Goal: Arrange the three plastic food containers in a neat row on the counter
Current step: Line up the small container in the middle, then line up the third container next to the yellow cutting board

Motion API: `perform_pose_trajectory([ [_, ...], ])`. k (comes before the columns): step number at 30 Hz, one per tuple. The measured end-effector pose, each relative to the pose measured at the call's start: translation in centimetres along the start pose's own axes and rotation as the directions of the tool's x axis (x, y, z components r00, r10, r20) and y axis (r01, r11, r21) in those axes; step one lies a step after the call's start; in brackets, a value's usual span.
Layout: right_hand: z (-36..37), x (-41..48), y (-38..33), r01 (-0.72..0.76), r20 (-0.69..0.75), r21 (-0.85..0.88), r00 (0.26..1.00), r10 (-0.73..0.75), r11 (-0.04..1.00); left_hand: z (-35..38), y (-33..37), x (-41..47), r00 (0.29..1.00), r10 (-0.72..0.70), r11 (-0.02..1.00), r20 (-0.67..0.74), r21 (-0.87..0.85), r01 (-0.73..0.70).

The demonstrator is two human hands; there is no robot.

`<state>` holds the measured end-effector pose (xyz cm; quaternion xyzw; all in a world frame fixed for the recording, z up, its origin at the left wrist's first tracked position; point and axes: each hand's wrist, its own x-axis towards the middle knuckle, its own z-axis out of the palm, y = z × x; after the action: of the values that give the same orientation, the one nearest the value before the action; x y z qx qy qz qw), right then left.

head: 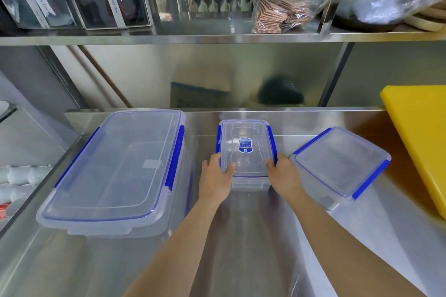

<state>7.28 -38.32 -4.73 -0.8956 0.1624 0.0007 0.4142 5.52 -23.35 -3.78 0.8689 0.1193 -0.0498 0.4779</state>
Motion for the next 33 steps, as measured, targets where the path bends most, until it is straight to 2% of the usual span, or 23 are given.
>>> perform_pose_trajectory([
  [4, -0.8, -0.7, -0.2, 0.038, -0.041, -0.036, 0.998, -0.039, 0.999, -0.4, 0.6, 0.3, 0.999, 0.013, 0.981, -0.048, 0.192, -0.004],
  [7, -2.4, -1.5, -0.6, 0.107, -0.127, -0.121, 0.984, -0.122, 0.987, -0.1, 2.3, 0.3, 0.985, 0.112, 0.952, -0.132, 0.3, -0.068],
  [9, -3.9, -1.9, -0.4, 0.114, -0.218, -0.167, 0.965, -0.149, 0.979, 0.7, 3.9, -0.1, 0.972, 0.194, 0.943, -0.134, 0.3, -0.147],
  [13, -7.0, -2.1, 1.2, 0.037, -0.409, -0.122, 0.909, -0.085, 0.992, 3.1, 6.8, -0.8, 0.945, 0.321, 0.926, -0.072, 0.234, -0.297],
  [16, -9.0, -2.0, 3.3, -0.023, -0.53, -0.079, 0.848, -0.022, 0.997, 5.4, 8.6, -1.5, 0.94, 0.34, 0.926, 0.01, 0.169, -0.337],
  [19, -10.6, -1.9, 5.5, -0.094, -0.585, -0.077, 0.81, 0.031, 0.993, 7.8, 9.9, -1.9, 0.931, 0.357, 0.922, 0.081, 0.132, -0.365],
  [22, -11.7, -2.0, 7.3, -0.209, -0.566, -0.077, 0.814, 0.13, 0.975, 9.9, 10.8, -2.0, 0.93, 0.34, 0.921, 0.14, 0.148, -0.359],
  [25, -11.6, -1.9, 8.8, -0.274, -0.473, -0.017, 0.849, 0.234, 0.962, 11.5, 11.1, -1.9, 0.937, 0.289, 0.932, 0.195, 0.169, -0.322],
  [29, -11.4, -1.7, 9.6, -0.238, -0.265, 0.125, 0.928, 0.263, 0.963, 12.9, 10.8, -1.3, 0.947, 0.158, 0.944, 0.281, 0.238, -0.228],
  [33, -11.7, -0.8, 10.4, -0.173, -0.216, 0.186, 0.953, 0.212, 0.967, 13.2, 10.2, -1.3, 0.949, 0.15, 0.925, 0.278, 0.3, -0.234],
])
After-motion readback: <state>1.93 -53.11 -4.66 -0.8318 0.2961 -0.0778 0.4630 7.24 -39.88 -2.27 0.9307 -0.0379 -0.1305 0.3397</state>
